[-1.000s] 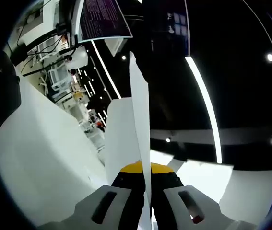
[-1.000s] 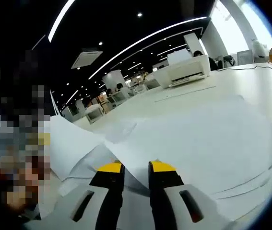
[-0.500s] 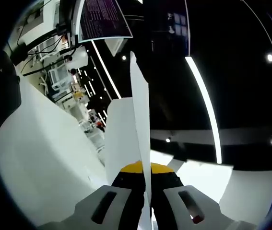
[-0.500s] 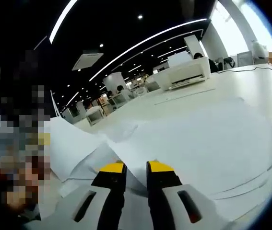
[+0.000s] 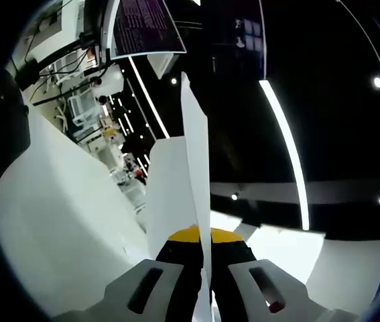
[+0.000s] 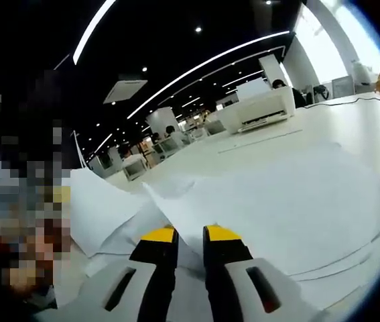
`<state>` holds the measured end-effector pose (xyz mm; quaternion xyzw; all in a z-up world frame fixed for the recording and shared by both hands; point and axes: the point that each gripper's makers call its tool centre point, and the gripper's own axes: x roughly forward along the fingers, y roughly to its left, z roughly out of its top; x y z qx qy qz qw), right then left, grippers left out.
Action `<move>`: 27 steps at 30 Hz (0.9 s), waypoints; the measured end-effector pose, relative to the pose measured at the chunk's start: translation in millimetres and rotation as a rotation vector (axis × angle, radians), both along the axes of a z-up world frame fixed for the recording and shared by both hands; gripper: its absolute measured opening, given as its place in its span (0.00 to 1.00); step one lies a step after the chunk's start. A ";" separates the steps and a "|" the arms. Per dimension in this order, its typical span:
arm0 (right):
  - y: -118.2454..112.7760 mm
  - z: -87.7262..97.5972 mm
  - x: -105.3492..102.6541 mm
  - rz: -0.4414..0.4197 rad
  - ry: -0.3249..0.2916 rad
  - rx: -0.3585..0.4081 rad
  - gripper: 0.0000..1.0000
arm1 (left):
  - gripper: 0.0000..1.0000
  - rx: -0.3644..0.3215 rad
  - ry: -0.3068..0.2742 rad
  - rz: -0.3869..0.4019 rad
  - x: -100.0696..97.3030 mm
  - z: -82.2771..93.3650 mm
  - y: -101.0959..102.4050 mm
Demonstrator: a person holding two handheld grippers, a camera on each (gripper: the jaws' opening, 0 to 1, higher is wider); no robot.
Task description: Organize the stack of printing papers by aligning and flattening the scattered papers on the table
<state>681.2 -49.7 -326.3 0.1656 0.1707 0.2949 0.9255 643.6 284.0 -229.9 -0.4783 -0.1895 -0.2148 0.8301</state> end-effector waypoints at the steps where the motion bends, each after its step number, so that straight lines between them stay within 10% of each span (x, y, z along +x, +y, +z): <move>1: -0.3 1.0 -0.1 -0.001 -0.005 0.004 0.10 | 0.06 0.000 0.000 0.000 0.1 -0.1 0.2; 27: -0.2 15.5 -4.5 0.008 -0.049 0.093 0.04 | 0.06 -0.003 0.002 0.002 1.0 -1.1 1.9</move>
